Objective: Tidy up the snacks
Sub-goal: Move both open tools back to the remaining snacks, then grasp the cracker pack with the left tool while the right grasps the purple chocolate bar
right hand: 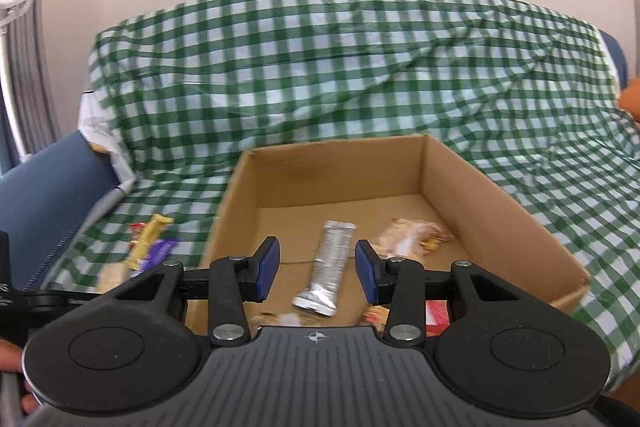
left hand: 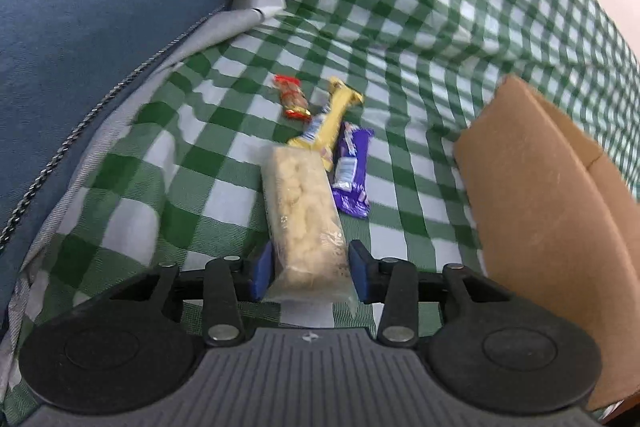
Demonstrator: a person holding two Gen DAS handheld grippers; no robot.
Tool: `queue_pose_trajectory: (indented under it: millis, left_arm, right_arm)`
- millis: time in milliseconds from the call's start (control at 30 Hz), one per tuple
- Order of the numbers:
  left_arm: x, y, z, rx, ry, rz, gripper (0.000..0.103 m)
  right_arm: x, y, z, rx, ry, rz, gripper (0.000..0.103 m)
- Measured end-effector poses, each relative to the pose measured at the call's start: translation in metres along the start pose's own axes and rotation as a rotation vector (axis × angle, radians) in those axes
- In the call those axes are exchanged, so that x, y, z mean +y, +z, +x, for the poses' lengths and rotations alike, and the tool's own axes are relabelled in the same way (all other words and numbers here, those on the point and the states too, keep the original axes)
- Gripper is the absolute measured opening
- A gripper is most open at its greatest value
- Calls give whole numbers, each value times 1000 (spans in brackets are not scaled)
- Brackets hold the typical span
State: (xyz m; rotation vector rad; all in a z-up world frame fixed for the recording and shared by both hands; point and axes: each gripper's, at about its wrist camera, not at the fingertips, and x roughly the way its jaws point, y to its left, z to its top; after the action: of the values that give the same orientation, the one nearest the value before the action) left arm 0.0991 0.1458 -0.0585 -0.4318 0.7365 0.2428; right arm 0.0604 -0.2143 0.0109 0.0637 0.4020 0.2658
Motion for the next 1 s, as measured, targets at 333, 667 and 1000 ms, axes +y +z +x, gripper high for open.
queue_pose_trajectory:
  millis: [333,667,1000]
  left_arm:
    - [29,7,-8,18,31,-183,44]
    - [31,9,-5,4,20,-190,45]
    - [37,9,-2,16,-8,-224,48]
  right_arm:
    - [107,28,37,77,230,-58,44]
    - [161,20,147,354,213,-63,44]
    - [189,5,223,451,177,-79,52]
